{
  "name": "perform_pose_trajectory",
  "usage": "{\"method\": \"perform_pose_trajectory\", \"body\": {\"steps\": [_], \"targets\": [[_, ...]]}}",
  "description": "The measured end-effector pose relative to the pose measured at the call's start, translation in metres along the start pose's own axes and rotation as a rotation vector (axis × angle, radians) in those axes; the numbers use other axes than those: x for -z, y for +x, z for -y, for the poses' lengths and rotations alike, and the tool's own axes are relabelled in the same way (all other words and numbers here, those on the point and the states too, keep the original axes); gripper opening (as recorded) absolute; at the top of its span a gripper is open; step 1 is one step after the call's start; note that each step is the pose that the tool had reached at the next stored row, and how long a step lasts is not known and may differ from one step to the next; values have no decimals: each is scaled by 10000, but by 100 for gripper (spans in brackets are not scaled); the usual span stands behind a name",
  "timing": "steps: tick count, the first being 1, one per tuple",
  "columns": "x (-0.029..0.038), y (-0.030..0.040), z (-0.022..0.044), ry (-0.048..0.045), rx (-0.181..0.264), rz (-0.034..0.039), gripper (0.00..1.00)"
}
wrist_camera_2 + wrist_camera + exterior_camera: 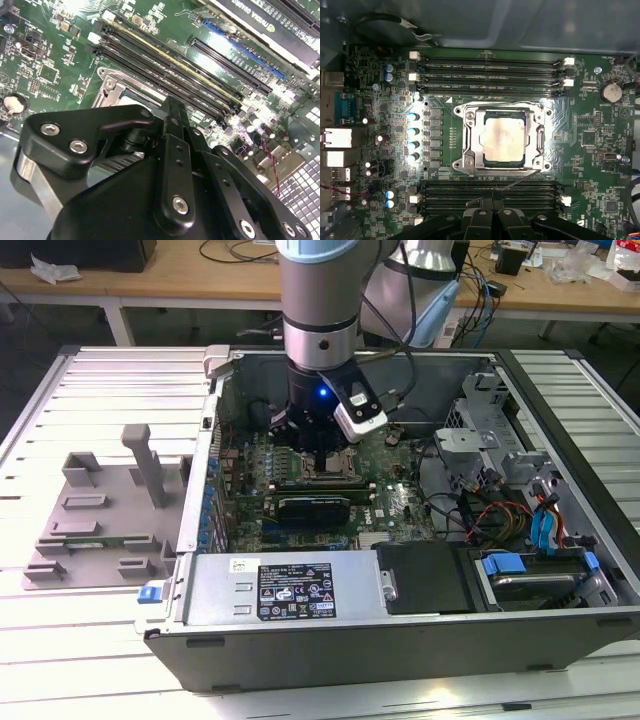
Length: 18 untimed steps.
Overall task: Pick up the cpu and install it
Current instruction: 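Install the second cpu locking lever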
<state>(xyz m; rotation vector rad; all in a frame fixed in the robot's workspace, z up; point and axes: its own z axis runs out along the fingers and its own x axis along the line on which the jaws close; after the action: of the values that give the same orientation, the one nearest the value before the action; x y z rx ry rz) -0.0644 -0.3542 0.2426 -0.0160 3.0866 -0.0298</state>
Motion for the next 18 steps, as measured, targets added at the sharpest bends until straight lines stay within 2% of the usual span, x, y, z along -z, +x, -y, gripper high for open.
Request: {"method": "perform_pose_trajectory", "body": {"steps": [9, 18], "targets": [[-21, 17, 1, 0, 3, -1, 11], [-85, 130, -1, 0, 5, -1, 11]]}}
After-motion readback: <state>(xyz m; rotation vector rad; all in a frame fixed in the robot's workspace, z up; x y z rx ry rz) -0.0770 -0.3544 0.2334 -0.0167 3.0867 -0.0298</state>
